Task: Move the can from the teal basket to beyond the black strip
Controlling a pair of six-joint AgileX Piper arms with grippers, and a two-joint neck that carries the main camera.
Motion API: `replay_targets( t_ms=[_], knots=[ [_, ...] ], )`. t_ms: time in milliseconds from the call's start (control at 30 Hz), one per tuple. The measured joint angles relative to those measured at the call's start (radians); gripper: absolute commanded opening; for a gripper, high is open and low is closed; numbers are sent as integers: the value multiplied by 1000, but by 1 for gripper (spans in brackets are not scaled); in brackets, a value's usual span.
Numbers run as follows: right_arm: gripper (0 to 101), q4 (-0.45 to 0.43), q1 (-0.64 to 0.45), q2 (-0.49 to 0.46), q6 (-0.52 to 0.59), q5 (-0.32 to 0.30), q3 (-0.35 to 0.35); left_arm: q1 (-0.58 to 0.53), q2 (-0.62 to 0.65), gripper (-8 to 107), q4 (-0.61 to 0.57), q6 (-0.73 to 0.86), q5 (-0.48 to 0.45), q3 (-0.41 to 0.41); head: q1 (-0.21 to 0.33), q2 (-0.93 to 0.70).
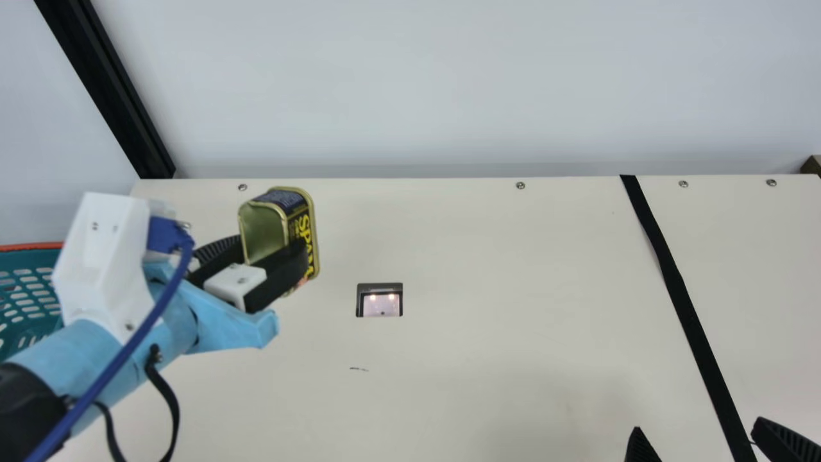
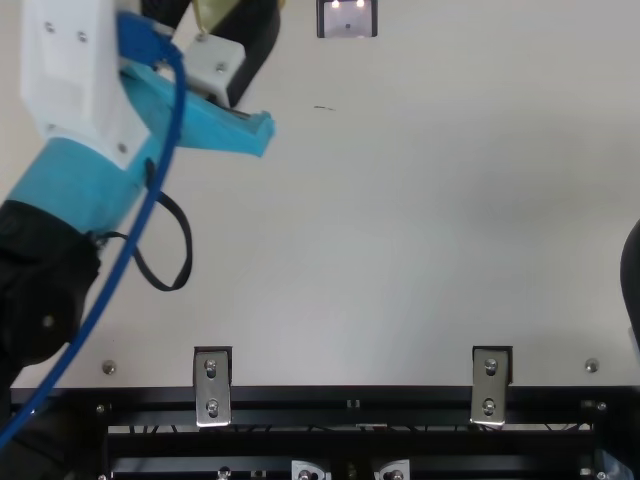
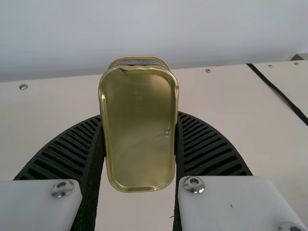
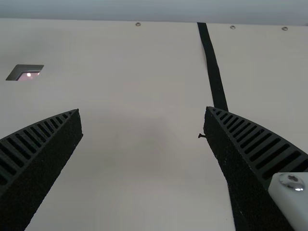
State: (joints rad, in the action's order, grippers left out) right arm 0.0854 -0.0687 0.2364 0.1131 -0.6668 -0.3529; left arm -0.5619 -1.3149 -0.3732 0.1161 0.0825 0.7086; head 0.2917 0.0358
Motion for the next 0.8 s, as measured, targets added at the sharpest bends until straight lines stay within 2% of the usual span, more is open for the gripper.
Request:
replay_targets(
  t_ms=[467,800],
  knots=[
    [101,0,0,0,0,0,0,-84,-123,10,130,-87,223,-11,0,0],
    [101,0,0,0,0,0,0,-107,-239,10,242,-185,295,28,0,0]
  ],
)
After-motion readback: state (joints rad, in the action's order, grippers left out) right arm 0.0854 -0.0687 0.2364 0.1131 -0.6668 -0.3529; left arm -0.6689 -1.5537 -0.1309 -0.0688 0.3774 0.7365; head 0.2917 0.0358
